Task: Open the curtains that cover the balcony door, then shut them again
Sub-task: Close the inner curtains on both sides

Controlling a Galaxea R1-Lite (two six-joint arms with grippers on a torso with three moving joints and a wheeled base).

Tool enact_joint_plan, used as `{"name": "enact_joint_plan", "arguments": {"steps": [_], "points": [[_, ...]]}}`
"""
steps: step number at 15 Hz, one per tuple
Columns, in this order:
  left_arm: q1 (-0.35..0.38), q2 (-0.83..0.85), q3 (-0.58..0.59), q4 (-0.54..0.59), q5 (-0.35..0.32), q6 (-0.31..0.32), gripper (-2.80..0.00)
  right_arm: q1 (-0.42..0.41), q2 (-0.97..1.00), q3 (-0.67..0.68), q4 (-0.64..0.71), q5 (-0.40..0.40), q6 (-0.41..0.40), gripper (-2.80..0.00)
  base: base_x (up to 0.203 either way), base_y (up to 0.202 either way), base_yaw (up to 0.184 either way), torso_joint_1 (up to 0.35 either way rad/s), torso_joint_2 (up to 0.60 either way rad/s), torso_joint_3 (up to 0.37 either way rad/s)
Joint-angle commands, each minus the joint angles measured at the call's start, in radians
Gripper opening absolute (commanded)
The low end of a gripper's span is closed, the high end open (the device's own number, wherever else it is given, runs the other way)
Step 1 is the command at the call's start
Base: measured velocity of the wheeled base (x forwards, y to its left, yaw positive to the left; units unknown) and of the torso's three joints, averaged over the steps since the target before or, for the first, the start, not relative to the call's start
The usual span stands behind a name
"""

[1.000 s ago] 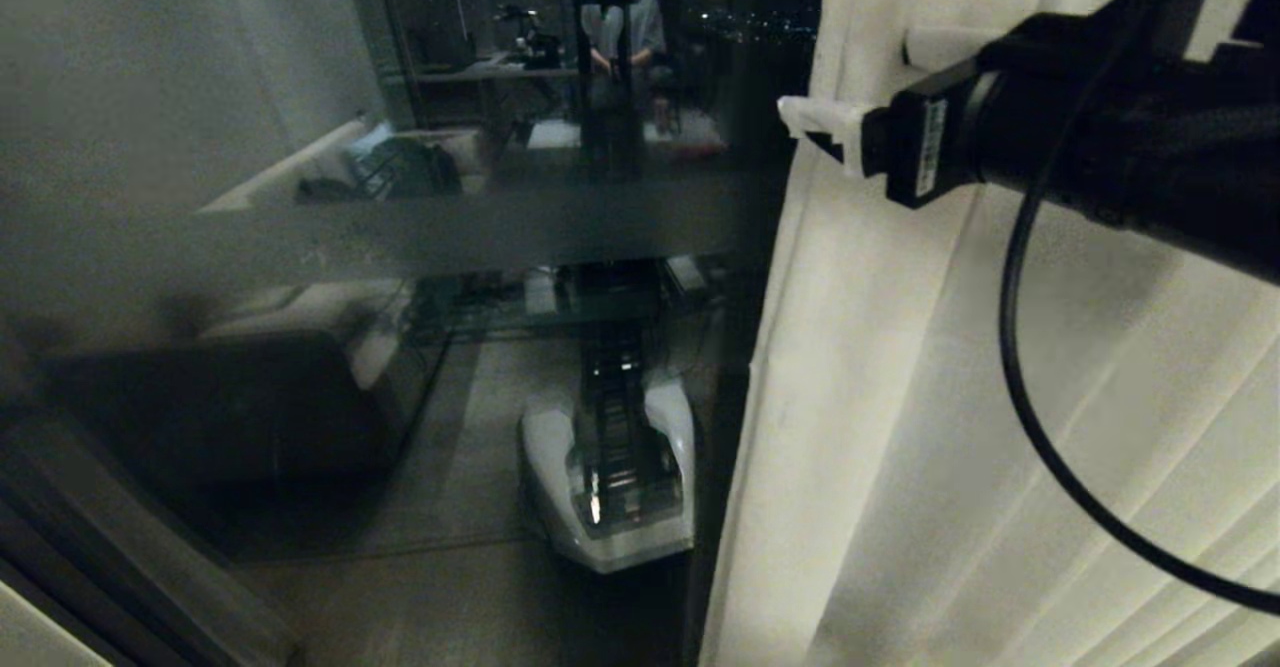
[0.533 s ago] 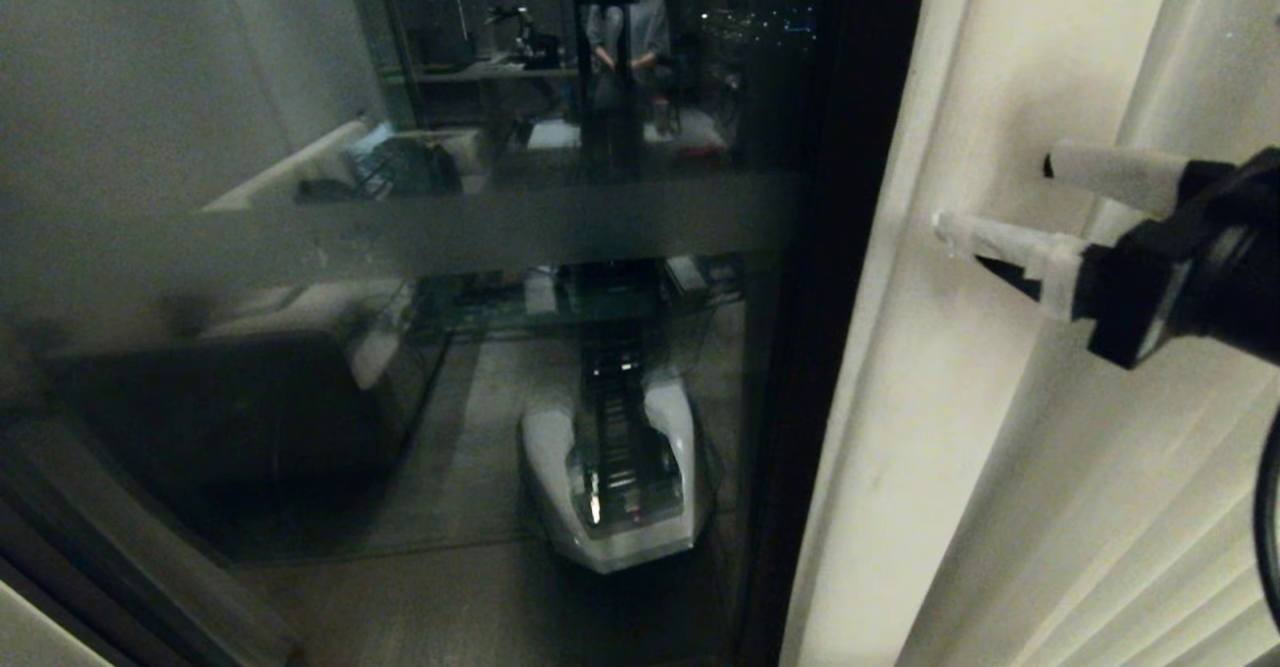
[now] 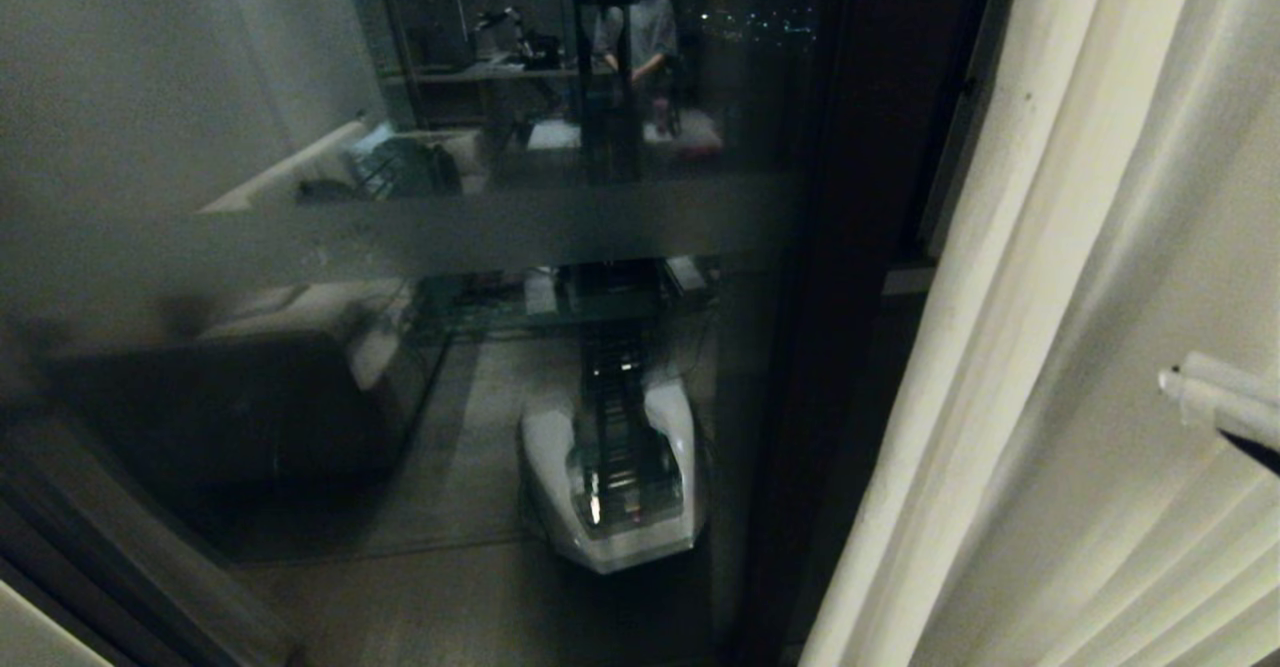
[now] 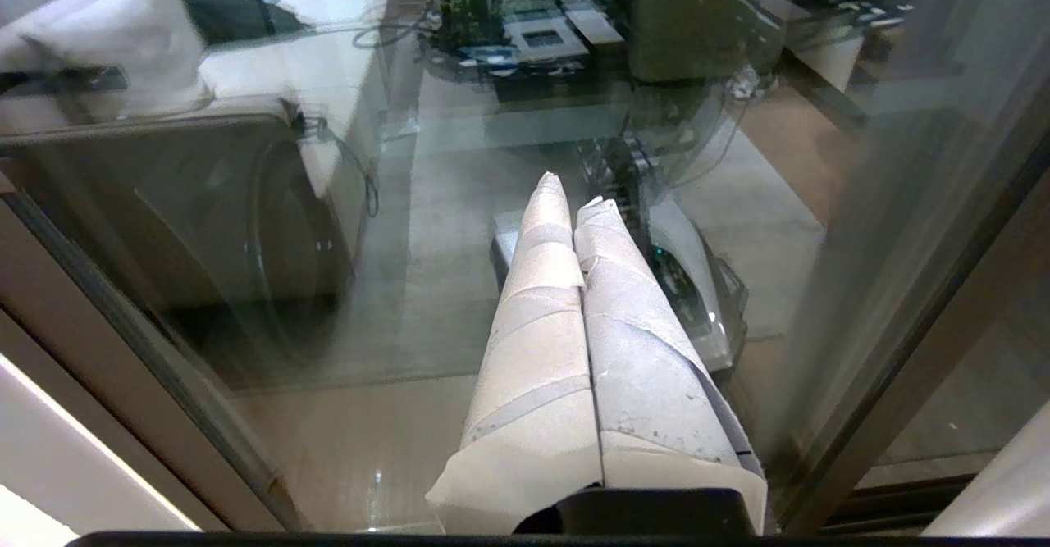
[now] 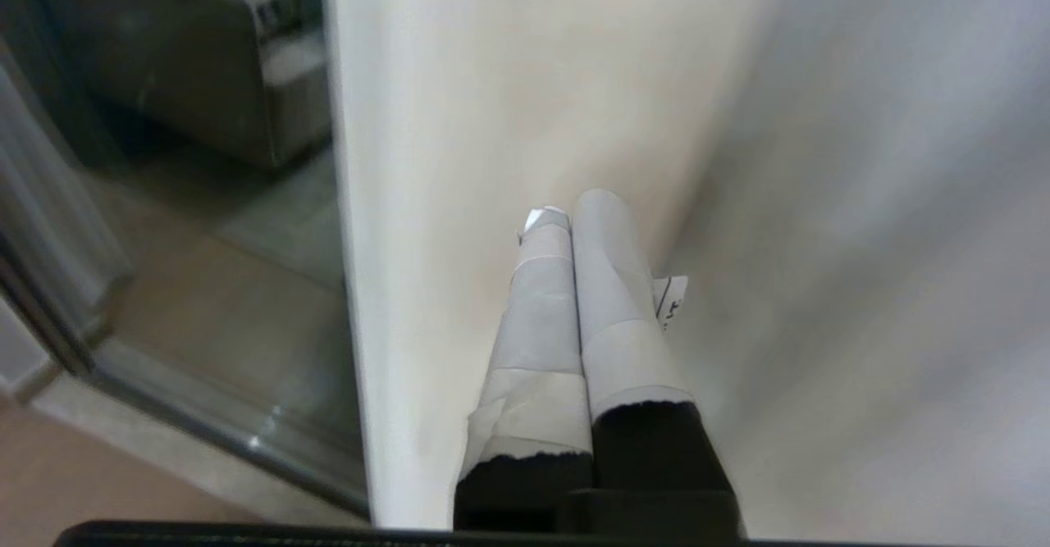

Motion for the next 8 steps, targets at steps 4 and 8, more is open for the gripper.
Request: {"name": "enact_joint_plan", "arguments": {"steps": [4,8], "points": [[0.000,0.000,0.000,-0.001,0.000,0.000,-2.80,-0.227,-0.164,0.346,-0.234,0.010,0.009,-2.80,0.000,0.000,0.000,0.000,0.00,0.000],[0.000,0.000,0.000,-0.001,0.001,0.000,-2.80,-0.380,-0.262,0.538,-0.352,0.058,0.061,-2.80,0.000,0.000,0.000,0.000,0.00,0.000]]}}
